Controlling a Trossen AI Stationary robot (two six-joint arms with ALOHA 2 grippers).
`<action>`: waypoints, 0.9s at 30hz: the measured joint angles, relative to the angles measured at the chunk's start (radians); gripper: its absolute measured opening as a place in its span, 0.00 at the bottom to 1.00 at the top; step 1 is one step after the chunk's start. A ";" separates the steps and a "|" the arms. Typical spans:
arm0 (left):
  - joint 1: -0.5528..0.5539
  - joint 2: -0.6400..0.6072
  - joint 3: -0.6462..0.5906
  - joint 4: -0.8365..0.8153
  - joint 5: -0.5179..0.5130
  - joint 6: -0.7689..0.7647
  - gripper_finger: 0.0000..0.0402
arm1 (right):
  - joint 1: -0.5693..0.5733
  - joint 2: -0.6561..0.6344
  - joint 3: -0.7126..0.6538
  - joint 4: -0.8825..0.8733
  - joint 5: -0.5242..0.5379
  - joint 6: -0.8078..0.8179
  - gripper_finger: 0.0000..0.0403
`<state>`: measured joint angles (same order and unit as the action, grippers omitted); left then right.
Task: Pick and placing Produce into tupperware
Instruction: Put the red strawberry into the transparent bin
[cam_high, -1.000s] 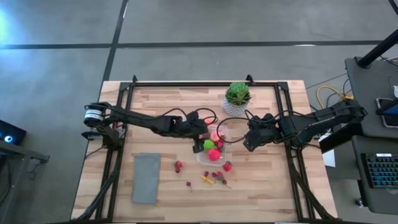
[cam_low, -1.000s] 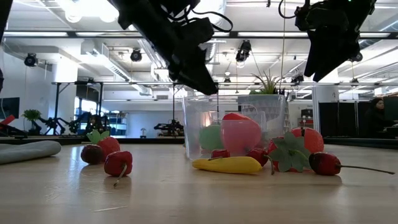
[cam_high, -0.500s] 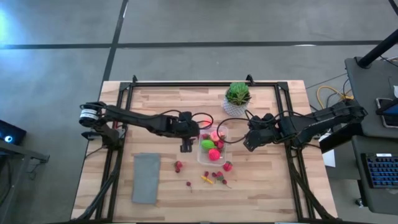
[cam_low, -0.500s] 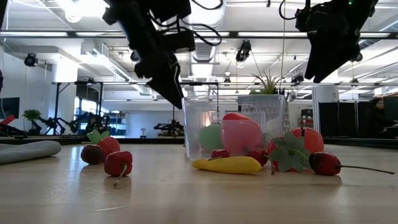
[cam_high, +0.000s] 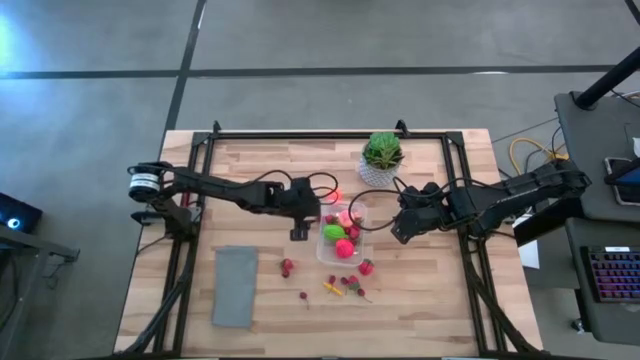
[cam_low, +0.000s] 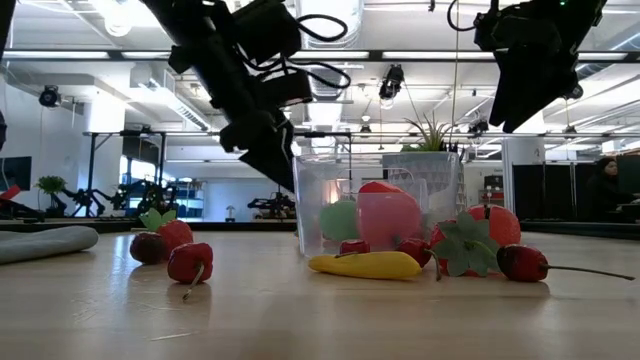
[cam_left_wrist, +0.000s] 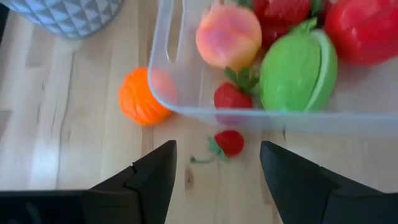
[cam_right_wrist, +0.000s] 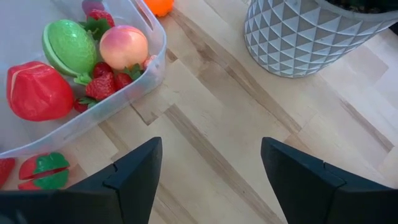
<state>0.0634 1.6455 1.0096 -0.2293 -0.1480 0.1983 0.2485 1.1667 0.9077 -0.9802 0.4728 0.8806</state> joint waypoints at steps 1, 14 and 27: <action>0.006 0.000 0.000 0.008 0.010 0.001 0.54 | 0.000 0.000 0.000 0.000 0.000 0.000 0.66; 0.046 0.071 0.002 0.040 0.116 0.026 0.54 | 0.000 0.000 0.000 0.014 0.000 0.001 0.65; 0.046 0.124 0.002 0.090 0.174 0.025 0.54 | 0.000 0.000 0.000 0.026 0.000 -0.001 0.68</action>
<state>0.1094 1.7696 1.0115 -0.1396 0.0262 0.2234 0.2485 1.1667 0.9081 -0.9540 0.4732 0.8799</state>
